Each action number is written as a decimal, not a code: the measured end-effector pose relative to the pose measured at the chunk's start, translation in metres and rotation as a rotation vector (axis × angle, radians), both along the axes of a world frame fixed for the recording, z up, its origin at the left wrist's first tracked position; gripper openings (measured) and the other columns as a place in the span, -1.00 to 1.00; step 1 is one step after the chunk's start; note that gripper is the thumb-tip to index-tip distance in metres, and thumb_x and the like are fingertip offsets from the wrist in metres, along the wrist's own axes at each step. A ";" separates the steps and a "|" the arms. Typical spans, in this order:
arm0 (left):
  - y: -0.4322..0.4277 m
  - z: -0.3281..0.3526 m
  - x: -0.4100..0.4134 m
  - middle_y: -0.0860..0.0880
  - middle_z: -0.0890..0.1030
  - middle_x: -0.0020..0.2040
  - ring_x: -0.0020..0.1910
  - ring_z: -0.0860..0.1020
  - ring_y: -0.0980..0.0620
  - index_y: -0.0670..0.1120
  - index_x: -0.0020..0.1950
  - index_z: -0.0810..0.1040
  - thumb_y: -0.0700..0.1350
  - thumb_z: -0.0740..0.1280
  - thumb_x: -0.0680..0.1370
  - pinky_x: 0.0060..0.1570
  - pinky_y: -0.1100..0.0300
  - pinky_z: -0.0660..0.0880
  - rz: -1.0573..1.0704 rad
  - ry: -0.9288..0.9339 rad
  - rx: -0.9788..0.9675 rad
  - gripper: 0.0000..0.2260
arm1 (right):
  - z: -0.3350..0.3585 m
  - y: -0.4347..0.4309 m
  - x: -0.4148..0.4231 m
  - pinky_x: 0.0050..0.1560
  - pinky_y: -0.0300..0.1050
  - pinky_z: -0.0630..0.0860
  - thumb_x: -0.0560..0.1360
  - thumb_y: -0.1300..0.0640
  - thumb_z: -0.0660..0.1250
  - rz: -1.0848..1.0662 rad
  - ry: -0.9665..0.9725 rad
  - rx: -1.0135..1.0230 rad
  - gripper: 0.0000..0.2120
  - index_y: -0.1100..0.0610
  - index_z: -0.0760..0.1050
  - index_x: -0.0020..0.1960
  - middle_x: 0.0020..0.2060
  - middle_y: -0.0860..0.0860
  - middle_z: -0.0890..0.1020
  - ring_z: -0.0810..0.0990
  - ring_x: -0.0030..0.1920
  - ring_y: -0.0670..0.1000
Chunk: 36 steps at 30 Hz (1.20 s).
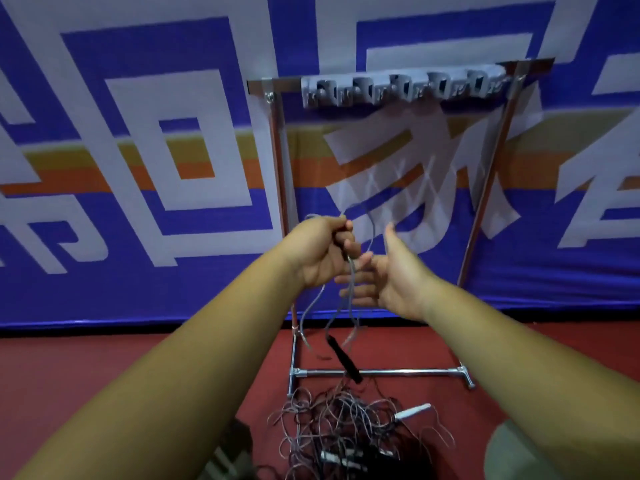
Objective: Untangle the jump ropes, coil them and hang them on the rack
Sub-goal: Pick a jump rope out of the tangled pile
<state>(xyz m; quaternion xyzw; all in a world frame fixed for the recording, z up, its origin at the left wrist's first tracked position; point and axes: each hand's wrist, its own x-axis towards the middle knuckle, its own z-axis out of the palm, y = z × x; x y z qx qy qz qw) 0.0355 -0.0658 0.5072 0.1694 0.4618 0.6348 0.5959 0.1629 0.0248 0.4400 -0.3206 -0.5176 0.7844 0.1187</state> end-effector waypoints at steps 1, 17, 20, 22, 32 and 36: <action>0.005 -0.009 -0.003 0.05 0.27 -0.40 -0.44 0.37 0.09 -0.09 -0.11 0.41 -0.16 0.11 0.74 0.02 -0.07 0.59 0.036 -0.039 0.000 -0.76 | -0.016 -0.007 0.000 0.36 0.20 0.47 0.48 -0.66 -0.21 0.029 -0.012 0.014 0.06 0.16 0.64 0.24 0.12 0.20 0.75 0.67 0.19 0.36; 0.003 -0.174 -0.028 -0.12 0.65 0.07 0.05 0.59 -0.01 -0.26 0.27 0.53 -0.41 0.07 0.43 0.08 0.20 0.43 -0.290 0.235 -0.188 -0.54 | -0.092 0.008 -0.017 -0.19 0.07 0.70 0.75 0.20 0.21 -0.241 0.147 -0.067 -0.81 0.15 0.52 -0.01 -0.35 0.00 0.48 0.49 -0.39 -0.04; 0.010 -0.189 -0.009 -0.07 0.72 0.18 0.22 0.66 0.07 -0.27 0.32 0.57 -0.38 0.25 0.48 0.28 0.21 0.49 -0.503 0.613 -0.188 -0.59 | -0.085 0.020 -0.021 -0.16 0.08 0.73 0.75 0.19 0.22 -0.316 0.232 -0.209 -0.80 0.20 0.53 -0.01 -0.34 0.03 0.49 0.51 -0.40 -0.05; 0.015 -0.198 -0.005 -0.06 0.71 0.26 0.31 0.63 0.06 -0.17 0.37 0.59 -0.27 0.40 0.58 0.40 0.15 0.46 -0.595 0.700 -0.151 -0.65 | -0.081 0.028 -0.023 -0.14 0.10 0.74 0.75 0.20 0.23 -0.358 0.281 -0.279 -0.79 0.24 0.53 -0.01 -0.36 0.03 0.52 0.53 -0.41 -0.05; 0.027 -0.189 -0.020 -0.13 0.73 0.17 0.05 0.69 -0.08 -0.17 0.32 0.58 -0.01 0.26 0.74 0.09 -0.06 0.68 -0.503 0.673 -0.173 -0.71 | -0.108 0.056 -0.030 0.09 -0.01 0.65 0.65 -0.09 0.40 -0.103 -0.093 0.120 -0.74 0.12 0.64 0.07 0.09 0.06 0.78 0.75 0.02 0.05; 0.027 -0.187 -0.020 -0.10 0.74 0.15 -0.06 0.71 -0.17 -0.13 0.36 0.56 0.03 0.24 0.74 -0.08 -0.02 0.68 -0.533 0.675 -0.203 -0.69 | -0.120 0.053 -0.029 0.22 0.00 0.63 0.66 -0.04 0.40 -0.055 -0.108 0.164 -0.69 0.19 0.68 0.21 0.07 0.06 0.79 0.76 0.13 0.04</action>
